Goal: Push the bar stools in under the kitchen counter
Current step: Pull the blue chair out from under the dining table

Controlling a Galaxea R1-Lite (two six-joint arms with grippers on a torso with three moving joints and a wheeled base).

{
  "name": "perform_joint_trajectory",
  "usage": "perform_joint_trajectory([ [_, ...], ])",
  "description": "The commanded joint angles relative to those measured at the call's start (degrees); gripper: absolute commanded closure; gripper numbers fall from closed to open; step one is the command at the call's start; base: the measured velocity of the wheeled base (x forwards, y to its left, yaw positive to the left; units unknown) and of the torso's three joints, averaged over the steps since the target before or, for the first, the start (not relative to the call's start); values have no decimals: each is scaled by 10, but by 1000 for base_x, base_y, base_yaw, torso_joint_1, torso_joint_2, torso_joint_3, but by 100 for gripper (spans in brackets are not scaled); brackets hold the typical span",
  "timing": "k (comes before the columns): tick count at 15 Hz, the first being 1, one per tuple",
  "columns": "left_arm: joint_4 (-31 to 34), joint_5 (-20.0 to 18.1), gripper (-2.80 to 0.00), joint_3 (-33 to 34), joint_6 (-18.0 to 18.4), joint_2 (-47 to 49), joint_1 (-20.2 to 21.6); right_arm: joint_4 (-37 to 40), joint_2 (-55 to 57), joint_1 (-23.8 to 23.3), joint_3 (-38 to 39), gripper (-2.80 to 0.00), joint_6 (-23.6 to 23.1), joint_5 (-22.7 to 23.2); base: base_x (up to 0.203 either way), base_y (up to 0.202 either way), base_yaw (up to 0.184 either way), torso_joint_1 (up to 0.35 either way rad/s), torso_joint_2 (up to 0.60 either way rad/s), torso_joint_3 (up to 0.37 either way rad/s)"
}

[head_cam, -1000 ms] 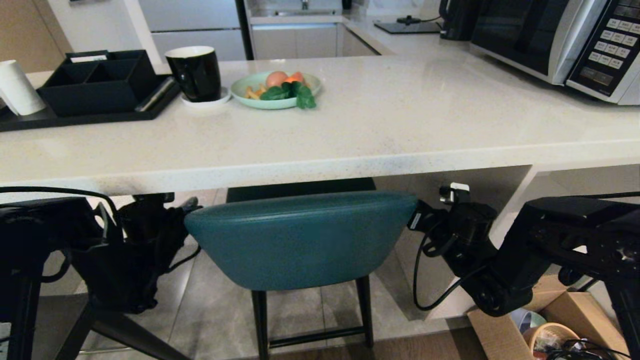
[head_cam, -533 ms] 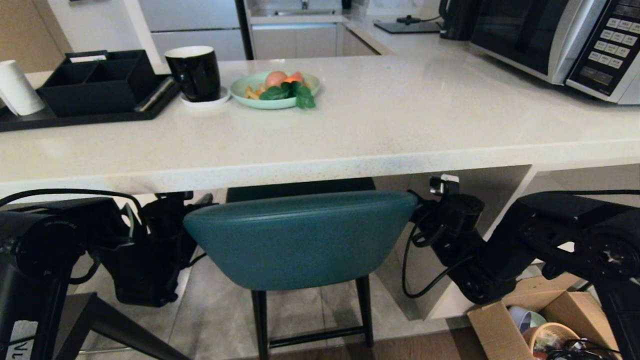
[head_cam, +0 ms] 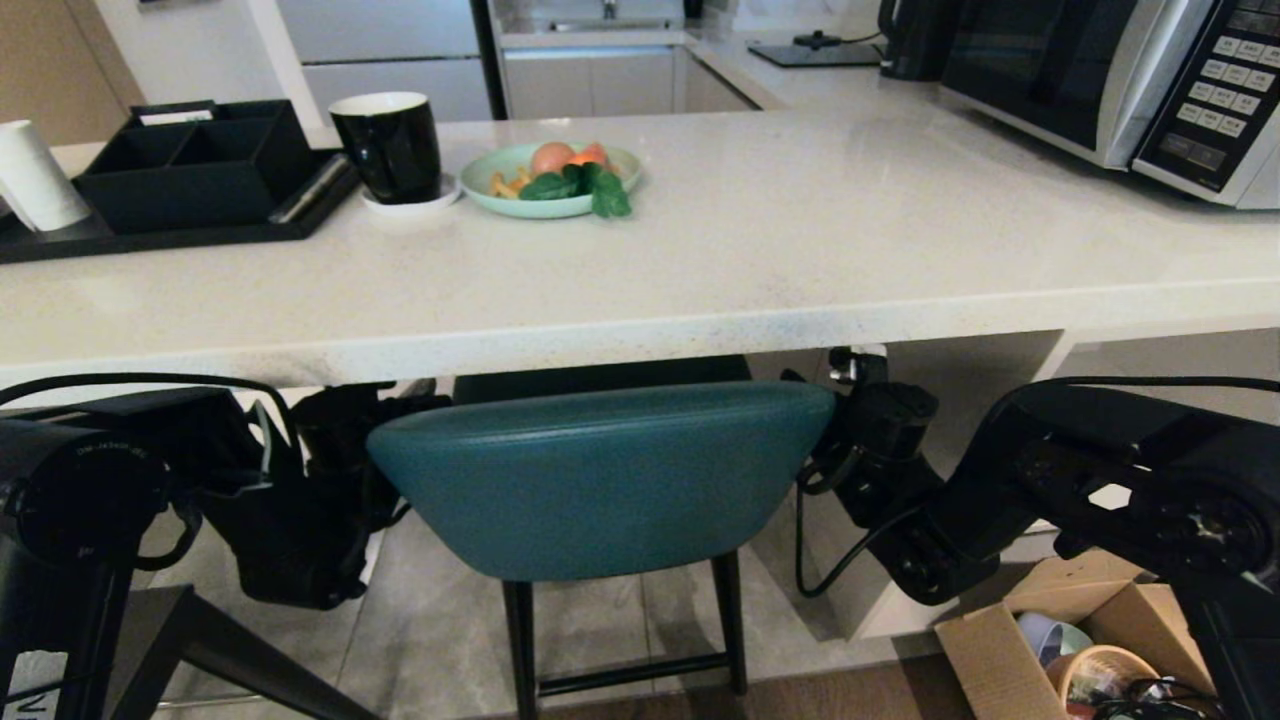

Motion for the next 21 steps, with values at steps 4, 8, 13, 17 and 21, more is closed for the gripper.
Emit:
perform_joint_trajectory([
  [4, -5, -4, 0, 44, -1, -17, -4, -9, -43, 41, 65, 0, -1, -4, 0, 0, 0, 0, 0, 0],
  [8, -5, -2, 0, 85, -3, -28, -14, -45, -58, 45, 125, 0, -20, -8, 0, 0, 0, 0, 0, 0],
  [13, -5, -2, 0, 110, -4, -44, -26, -47, -93, 59, 184, 0, -28, -23, 0, 0, 0, 0, 0, 0],
  [17, -5, 12, 0, 174, -17, -83, -71, -47, -84, 59, 180, 0, -29, -24, 0, 0, 0, 0, 0, 0],
  [21, -5, 41, 0, 184, -19, -86, -82, -47, -81, 59, 180, 0, -28, -25, 0, 0, 0, 0, 0, 0],
])
